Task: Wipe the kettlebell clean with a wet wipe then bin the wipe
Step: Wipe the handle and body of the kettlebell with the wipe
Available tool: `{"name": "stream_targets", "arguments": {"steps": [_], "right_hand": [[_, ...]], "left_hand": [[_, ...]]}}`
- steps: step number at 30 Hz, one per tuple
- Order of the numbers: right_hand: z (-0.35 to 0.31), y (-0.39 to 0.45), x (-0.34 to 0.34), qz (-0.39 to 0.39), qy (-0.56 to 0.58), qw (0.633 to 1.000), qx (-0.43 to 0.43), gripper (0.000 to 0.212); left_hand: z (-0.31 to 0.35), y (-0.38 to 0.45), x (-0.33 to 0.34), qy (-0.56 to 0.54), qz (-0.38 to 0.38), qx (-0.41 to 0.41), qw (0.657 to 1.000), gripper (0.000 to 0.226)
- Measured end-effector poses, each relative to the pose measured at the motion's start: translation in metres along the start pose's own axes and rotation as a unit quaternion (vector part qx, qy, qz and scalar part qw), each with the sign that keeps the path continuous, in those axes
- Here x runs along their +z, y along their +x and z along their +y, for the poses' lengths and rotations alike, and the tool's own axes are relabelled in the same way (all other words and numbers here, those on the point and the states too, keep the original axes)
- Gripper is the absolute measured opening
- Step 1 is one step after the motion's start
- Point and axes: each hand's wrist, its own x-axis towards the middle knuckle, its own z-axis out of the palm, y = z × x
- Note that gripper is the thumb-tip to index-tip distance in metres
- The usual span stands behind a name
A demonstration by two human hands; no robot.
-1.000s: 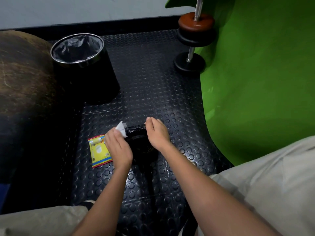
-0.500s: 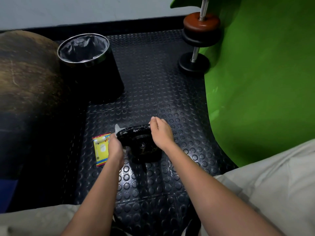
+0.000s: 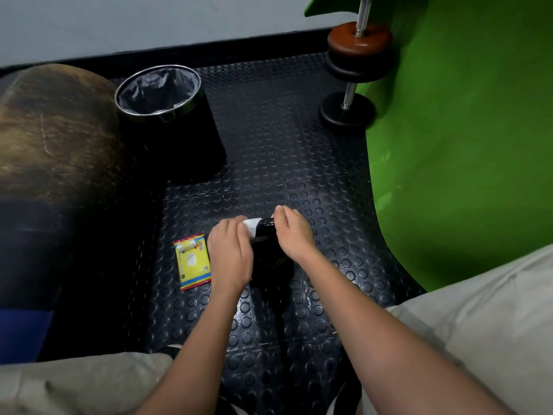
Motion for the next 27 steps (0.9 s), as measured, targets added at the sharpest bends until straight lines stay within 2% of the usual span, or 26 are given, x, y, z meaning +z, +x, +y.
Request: {"name": "stream_targets", "arguments": {"steps": [4,7,9,11,13,15,18,19,20,22,23,27], "right_hand": [[-0.001,0.001,0.002,-0.004,-0.004,1.000,-0.006,0.049],[-0.004,0.000,0.002,-0.008,-0.009,1.000,-0.011,0.051],[-0.005,0.000,0.002,-0.007,-0.007,1.000,-0.012,0.051],[-0.006,0.000,0.002,-0.007,-0.007,1.000,-0.012,0.051],[-0.005,0.000,0.002,-0.009,-0.007,1.000,-0.010,0.050],[-0.004,0.000,0.002,-0.009,-0.011,1.000,-0.007,0.050],[-0.004,0.001,0.003,-0.011,-0.013,1.000,-0.001,0.050],[-0.005,0.002,0.003,-0.012,-0.016,1.000,0.001,0.050],[-0.004,0.002,0.003,-0.011,-0.019,1.000,0.001,0.050],[-0.004,0.002,0.003,-0.008,-0.025,1.000,0.003,0.050],[-0.003,0.002,0.003,-0.007,-0.027,1.000,0.004,0.050],[-0.004,0.003,0.005,0.000,-0.040,0.999,0.001,0.050]], "left_hand": [[-0.014,-0.013,0.011,-0.104,0.052,-0.111,0.987,0.042],[-0.012,-0.014,0.016,-0.172,0.071,-0.219,0.958,0.044],[-0.013,-0.007,0.015,-0.247,0.075,-0.333,0.907,0.042],[-0.012,0.002,0.008,-0.358,0.066,-0.454,0.813,0.038],[-0.016,0.009,0.000,-0.432,0.028,-0.528,0.731,0.030],[-0.024,0.014,-0.001,-0.458,-0.020,-0.527,0.715,0.025],[-0.031,0.020,-0.005,-0.438,-0.059,-0.503,0.742,0.027],[-0.031,0.022,-0.007,-0.410,-0.072,-0.492,0.764,0.031],[-0.031,0.025,-0.009,-0.351,-0.083,-0.466,0.808,0.034],[-0.027,0.031,-0.012,-0.180,-0.109,-0.363,0.908,0.035],[-0.022,0.033,-0.012,-0.116,-0.110,-0.313,0.936,0.033],[0.005,0.025,-0.010,0.006,-0.067,-0.115,0.991,0.035]]}}
